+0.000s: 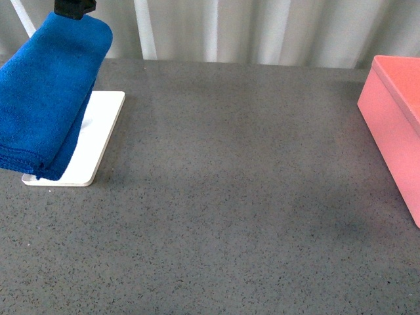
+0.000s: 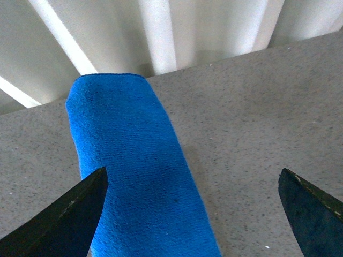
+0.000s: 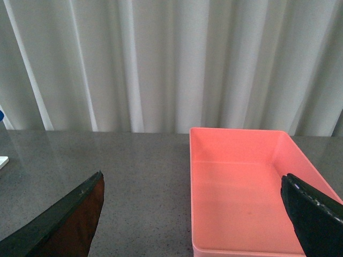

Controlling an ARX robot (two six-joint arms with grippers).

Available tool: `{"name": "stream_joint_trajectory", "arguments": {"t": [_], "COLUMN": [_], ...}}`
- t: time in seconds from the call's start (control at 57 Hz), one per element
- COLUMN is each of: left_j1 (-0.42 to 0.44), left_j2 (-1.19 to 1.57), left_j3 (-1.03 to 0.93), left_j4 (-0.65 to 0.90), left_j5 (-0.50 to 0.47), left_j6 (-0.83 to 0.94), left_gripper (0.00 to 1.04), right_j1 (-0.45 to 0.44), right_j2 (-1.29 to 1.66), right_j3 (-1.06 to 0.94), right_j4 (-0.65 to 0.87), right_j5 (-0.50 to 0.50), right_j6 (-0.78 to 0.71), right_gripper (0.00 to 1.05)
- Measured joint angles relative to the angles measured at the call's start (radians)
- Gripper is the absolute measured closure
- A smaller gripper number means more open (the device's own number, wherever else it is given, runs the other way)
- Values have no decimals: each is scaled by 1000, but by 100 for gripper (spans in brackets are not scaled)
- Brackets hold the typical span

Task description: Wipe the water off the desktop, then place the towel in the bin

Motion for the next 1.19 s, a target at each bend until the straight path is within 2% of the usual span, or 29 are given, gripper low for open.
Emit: {"name": "stream_joint_trajectory", "arguments": {"t": [0.175, 0.386, 0.719, 1.087, 1.139, 1.192], "left_j1": [29, 46, 46, 58, 60, 61], "left_j2": [100, 177, 208, 245, 249, 251], "left_j3": [142, 224, 253, 238, 232, 227], "left_j4": [-109, -183, -242, -219, -214, -211], "left_j5": [-66, -110, -45, -70, -74, -75], "left_j6": [29, 39, -6, -8, -5, -5], "left_gripper": [7, 7, 7, 7, 11, 22], "right_j1": [0, 0, 0, 0, 0, 0], "right_j2": [0, 0, 0, 0, 0, 0], "right_j3": [0, 0, 0, 0, 0, 0], "right_j4": [0, 0, 0, 0, 0, 0], "right_j5": [0, 0, 0, 0, 0, 0], "right_j6": [0, 0, 0, 0, 0, 0], "right_gripper": [7, 7, 7, 7, 7, 7]}}
